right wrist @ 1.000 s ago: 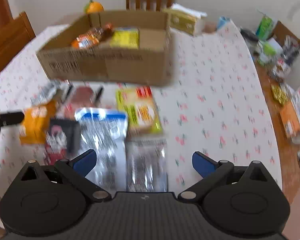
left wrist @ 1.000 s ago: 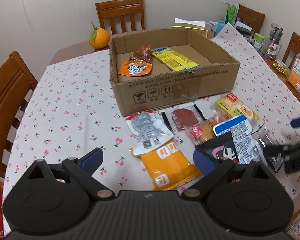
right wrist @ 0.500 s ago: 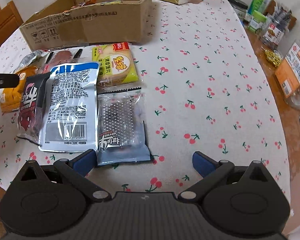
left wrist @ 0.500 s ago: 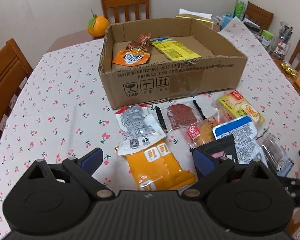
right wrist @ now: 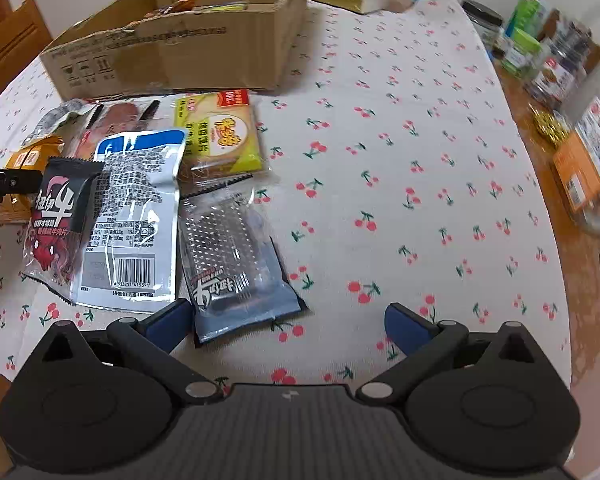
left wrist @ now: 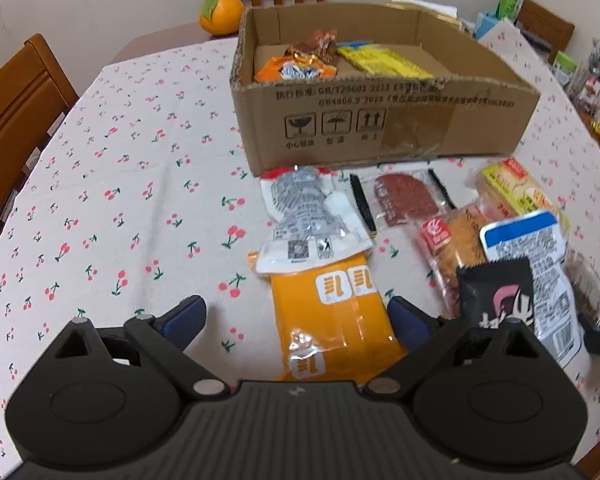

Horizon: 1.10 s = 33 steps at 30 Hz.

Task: Organize snacks
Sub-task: 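Move both open tools back over the remaining snack packets, then close left tool on orange wafer pack while right tool grasps clear grid packet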

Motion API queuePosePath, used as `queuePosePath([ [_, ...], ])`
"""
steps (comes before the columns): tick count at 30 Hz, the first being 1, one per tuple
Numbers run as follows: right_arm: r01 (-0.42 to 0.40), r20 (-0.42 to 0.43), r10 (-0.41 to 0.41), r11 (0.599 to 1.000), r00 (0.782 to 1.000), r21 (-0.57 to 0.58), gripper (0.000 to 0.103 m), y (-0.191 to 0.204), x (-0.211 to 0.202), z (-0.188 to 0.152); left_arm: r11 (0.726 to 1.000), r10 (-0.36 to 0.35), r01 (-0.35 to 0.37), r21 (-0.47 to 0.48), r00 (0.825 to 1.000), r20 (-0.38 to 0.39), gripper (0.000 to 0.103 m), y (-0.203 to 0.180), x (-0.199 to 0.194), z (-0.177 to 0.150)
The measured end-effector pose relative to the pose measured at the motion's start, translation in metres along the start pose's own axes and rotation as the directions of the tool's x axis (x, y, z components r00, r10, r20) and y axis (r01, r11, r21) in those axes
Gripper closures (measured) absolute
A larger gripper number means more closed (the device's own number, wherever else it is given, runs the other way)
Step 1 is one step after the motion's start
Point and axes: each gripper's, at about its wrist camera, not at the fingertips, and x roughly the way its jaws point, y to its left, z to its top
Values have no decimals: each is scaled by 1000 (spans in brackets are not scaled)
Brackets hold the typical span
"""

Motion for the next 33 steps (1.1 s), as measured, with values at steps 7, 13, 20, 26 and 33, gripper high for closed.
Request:
queuePosePath([
  [7, -26, 43, 30, 994, 999, -106, 5, 13, 5, 15, 1000, -17, 17, -19, 1000, -5, 3, -7, 8, 1],
  [13, -76, 65, 84, 990, 994, -116, 35, 15, 4, 22, 1000, -18, 18, -22, 1000, 17, 0, -6, 9, -1],
  [20, -22, 61, 24, 999, 998, -46, 48, 18, -3, 20, 999, -8, 8, -41, 1000, 8, 0, -7, 9, 0],
  [26, -8, 62, 9, 1000, 998, -14, 48, 14, -4, 15, 998, -4, 5, -59, 1000, 13, 19, -11, 3, 0],
  [33, -19, 63, 21, 999, 998, -27, 46, 12, -5, 15, 996, 10, -9, -87, 1000, 12, 34, -16, -1, 3],
])
